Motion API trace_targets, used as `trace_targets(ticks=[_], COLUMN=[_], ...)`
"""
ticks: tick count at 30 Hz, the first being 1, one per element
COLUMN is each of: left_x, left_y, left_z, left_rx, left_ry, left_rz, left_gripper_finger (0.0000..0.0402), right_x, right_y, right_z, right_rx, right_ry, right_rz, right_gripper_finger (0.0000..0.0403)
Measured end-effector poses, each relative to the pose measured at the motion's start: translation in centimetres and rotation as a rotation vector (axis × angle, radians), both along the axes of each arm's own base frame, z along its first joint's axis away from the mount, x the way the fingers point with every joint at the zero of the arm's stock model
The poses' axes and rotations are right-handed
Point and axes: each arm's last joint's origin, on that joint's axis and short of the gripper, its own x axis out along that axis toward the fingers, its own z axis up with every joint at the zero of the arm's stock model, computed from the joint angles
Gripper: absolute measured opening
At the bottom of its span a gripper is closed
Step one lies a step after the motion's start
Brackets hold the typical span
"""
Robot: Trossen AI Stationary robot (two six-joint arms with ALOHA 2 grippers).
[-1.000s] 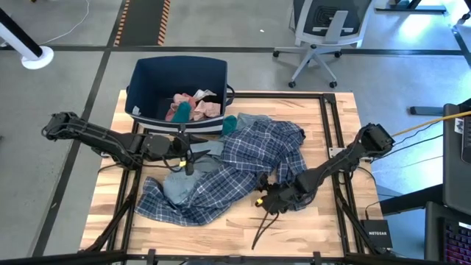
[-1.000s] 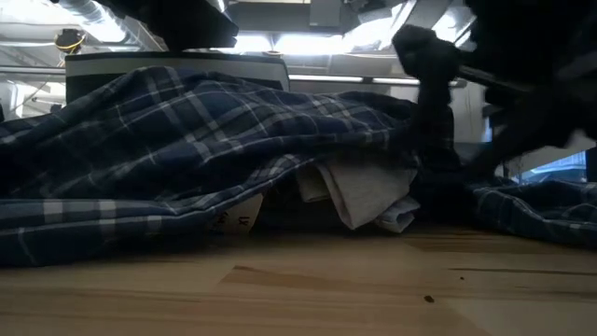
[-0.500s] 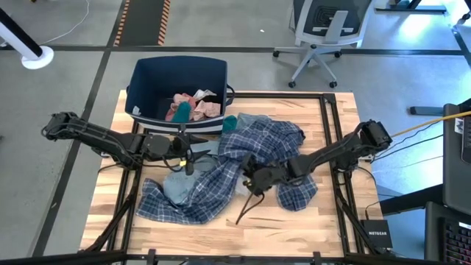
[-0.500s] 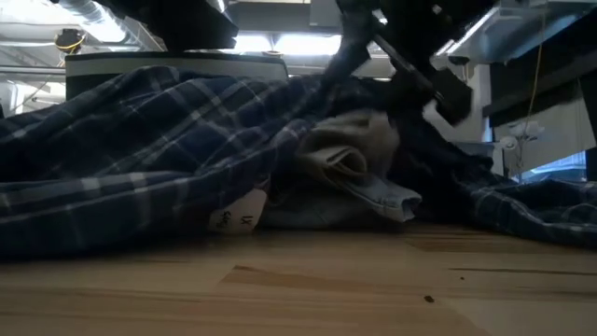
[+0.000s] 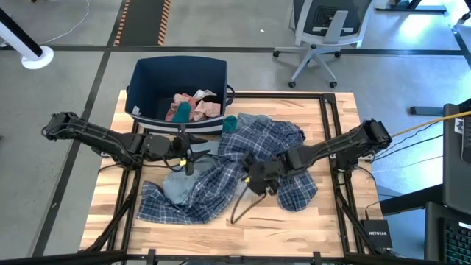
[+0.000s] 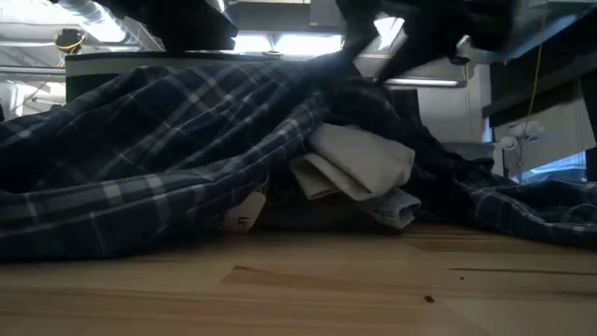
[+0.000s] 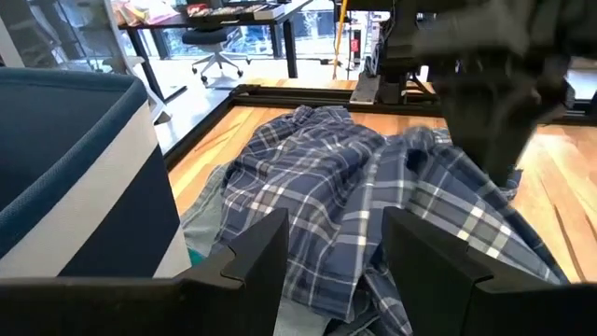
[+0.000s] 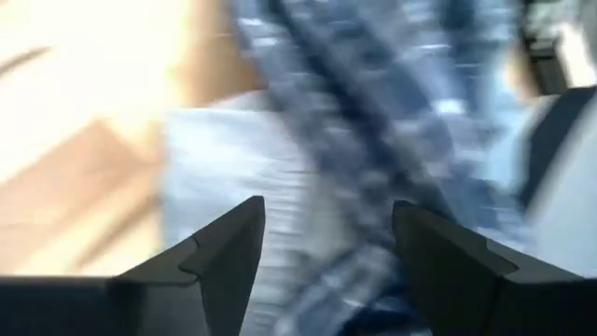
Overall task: Sort clothes
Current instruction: Move the blue patterned pajama to the middle right, then put the gray short pants into the blue laundry bin
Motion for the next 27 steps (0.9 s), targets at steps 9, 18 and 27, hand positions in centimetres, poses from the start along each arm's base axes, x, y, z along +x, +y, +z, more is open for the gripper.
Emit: trace_targets(ticks=[9,18,27], left_x=[0.0,0.0,0.0], left_y=[0.1,0.2,0.2], left_z=[0.1,0.1,0.1], left_rx=[0.016,0.028,0.024], left_ry=[-0.005,0.001,0.001], left_rz=[0.001,0.002,0.003], left_gripper_finger=[0.0169,0.0169,0.0169], right_x=[-3.0,-2.2,-1.7], right_y=[3.0,1.0,-0.6], right_z=[-5.6,-6.5,-6.6], right_rx=[-0.138,-0.188,-0.121], right_ry=[0.001,-0.082,-0.052], right_rz=[-0.01,-0.121,-0.133], right_gripper_finger=[0.0255,0.0255,0.0252])
